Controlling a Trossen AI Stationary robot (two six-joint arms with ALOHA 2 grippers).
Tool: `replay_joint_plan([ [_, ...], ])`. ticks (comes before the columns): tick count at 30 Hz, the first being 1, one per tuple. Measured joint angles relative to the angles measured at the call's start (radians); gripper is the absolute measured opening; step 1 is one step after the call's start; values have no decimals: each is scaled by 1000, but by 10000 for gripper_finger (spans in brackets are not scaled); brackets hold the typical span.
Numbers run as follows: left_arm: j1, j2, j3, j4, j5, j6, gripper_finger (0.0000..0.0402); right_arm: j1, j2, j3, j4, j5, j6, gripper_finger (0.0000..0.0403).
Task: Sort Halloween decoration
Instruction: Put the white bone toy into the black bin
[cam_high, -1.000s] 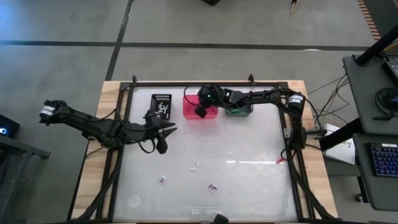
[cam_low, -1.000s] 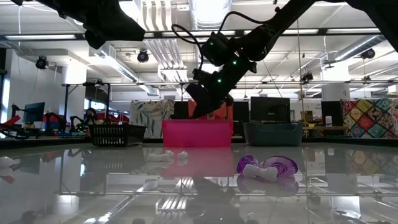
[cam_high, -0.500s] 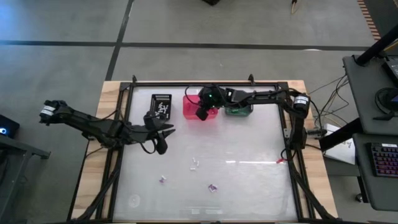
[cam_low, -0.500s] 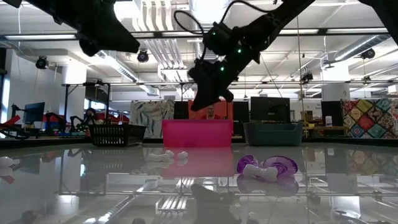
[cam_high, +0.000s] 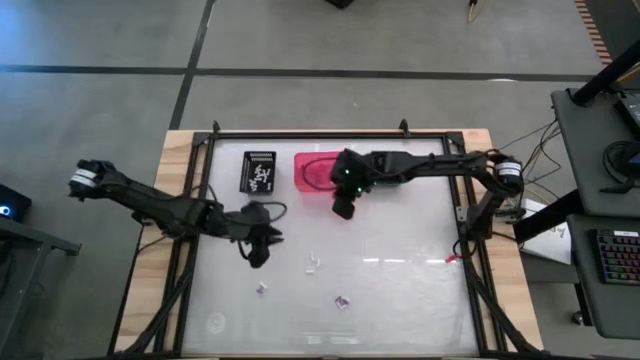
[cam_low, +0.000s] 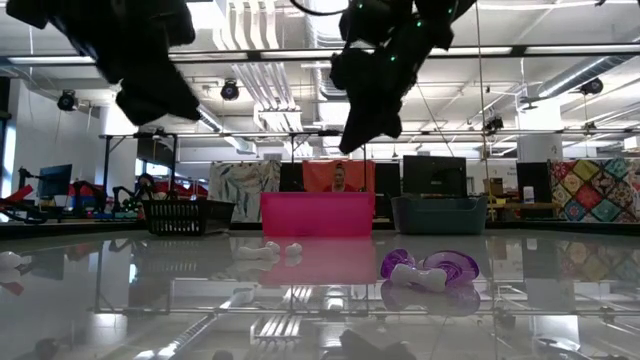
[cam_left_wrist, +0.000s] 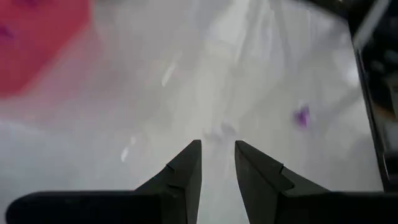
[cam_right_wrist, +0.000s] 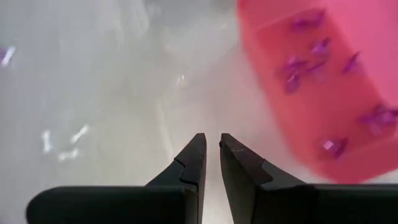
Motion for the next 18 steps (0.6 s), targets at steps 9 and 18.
replay_joint_plan([
  [9, -82, 128, 0, -55, 178, 24, 79, 125, -26, 0, -103, 0, 13, 41],
  [18, -146, 283, 3, 72, 97, 104, 79, 206, -26, 0, -112, 0, 16, 41],
])
